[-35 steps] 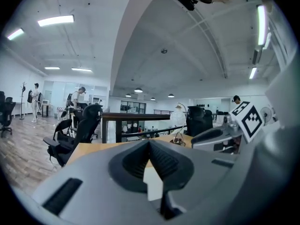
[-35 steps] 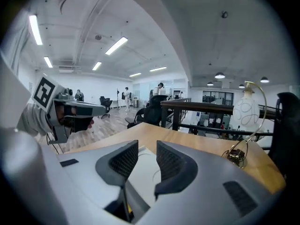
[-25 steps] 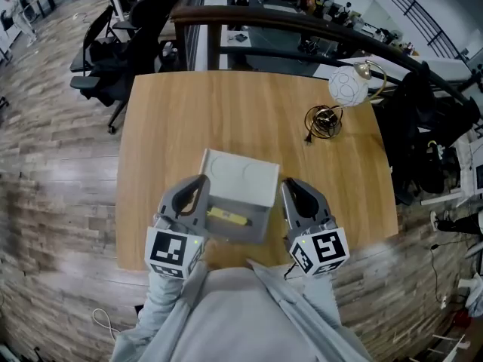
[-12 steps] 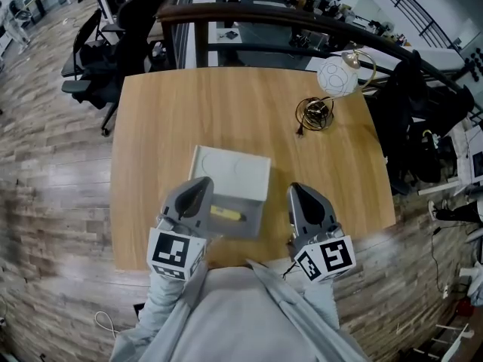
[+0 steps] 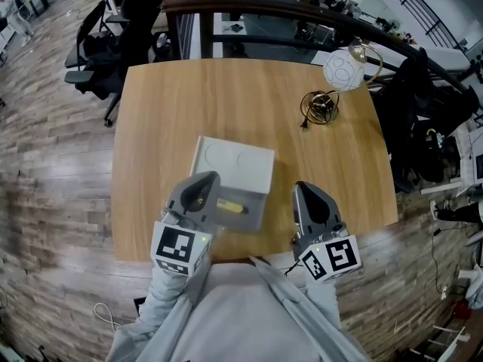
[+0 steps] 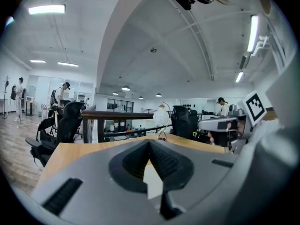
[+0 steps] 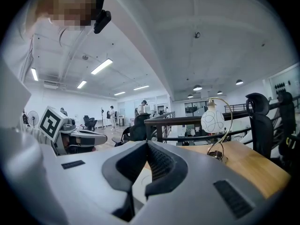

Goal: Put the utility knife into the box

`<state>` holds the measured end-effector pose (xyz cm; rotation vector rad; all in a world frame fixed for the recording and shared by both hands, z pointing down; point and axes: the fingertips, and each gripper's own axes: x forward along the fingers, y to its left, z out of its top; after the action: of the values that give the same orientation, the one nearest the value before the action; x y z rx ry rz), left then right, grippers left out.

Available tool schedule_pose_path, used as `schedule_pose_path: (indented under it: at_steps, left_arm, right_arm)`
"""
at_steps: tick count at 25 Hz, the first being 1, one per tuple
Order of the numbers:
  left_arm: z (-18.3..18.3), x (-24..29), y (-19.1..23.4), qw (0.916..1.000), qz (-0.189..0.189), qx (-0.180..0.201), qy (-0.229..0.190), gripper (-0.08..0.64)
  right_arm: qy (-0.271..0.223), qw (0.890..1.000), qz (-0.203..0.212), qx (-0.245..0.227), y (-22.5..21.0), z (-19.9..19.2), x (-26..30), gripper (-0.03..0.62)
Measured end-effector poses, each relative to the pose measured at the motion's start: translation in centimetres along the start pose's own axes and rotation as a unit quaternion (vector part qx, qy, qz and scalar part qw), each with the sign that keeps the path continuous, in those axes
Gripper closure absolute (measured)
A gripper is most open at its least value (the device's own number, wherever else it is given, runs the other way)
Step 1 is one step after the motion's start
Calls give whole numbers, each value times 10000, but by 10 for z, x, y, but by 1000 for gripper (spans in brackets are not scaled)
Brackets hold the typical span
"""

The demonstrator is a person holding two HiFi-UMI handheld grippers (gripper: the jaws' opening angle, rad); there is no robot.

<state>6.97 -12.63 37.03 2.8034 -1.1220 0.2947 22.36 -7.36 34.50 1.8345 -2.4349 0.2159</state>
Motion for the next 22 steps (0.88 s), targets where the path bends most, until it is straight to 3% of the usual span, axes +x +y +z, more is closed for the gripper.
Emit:
schedule_pose_path:
  at_steps: [22]
  left_arm:
    - [-4, -2, 12, 9999, 95, -32, 11, 540]
  right_arm:
    - [42, 10000, 89, -3, 5, -7, 12, 577]
